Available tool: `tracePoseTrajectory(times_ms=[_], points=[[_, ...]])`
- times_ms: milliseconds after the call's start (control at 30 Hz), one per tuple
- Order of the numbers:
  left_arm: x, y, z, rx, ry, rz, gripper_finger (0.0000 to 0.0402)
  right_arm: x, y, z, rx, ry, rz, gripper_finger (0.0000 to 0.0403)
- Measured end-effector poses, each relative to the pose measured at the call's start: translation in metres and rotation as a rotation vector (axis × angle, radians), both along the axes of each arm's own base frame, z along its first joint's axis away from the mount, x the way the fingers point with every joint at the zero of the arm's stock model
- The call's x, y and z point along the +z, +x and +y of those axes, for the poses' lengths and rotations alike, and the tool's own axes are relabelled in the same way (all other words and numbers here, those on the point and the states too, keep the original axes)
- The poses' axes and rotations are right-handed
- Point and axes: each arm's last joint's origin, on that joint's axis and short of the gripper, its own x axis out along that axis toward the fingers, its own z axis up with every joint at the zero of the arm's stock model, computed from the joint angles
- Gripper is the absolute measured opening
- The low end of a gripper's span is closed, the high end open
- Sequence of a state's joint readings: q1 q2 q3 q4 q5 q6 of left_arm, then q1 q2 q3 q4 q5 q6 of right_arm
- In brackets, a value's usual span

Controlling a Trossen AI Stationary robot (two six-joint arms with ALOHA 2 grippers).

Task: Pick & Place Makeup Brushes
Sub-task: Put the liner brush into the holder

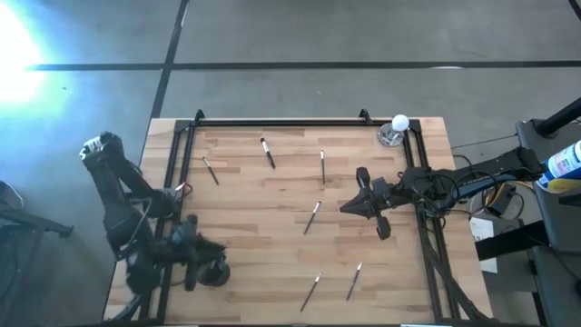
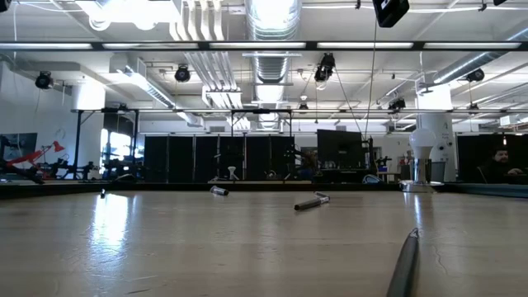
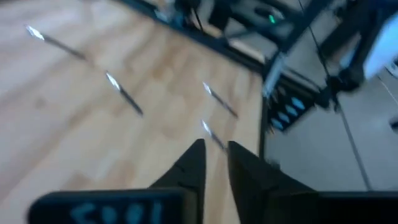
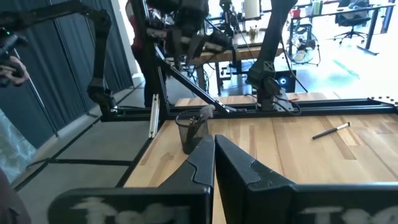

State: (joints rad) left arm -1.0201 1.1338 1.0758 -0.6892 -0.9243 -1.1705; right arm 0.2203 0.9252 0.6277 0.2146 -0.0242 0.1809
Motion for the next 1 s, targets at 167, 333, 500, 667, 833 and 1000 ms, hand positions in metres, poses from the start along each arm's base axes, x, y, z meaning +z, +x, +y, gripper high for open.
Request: tracePoseTrajectory(times_ms=[167,333,500,667,833,1000], points=[[0.013,0.028,0.022,0.063,0.072,-0.072,0.0006,0.000,0.000,0.000,0.000,-0.001,0.000,0.0009],[0.011,0.062,0.041,0.018,0.090,-0.148,0.0001,0.000,0.000,0.000,0.001,-0.011,-0.004,0.0009],[-0.011,0.089,0.067,-0.132,0.064,-0.254,0.0000,0.002,0.000,0.000,0.002,-0.018,-0.022,0.0009],[-0.039,0.099,0.097,-0.196,0.058,-0.340,0.0000,0.016,0.002,0.000,0.000,0.098,-0.159,0.0009],[-0.063,0.095,0.123,-0.201,0.040,-0.416,0.0000,0.033,0.005,0.001,0.017,0.246,-0.351,0.0009],[-0.083,0.082,0.145,-0.161,-0.011,-0.440,0.0000,0.038,0.017,0.002,-0.062,0.299,-0.405,0.0008]])
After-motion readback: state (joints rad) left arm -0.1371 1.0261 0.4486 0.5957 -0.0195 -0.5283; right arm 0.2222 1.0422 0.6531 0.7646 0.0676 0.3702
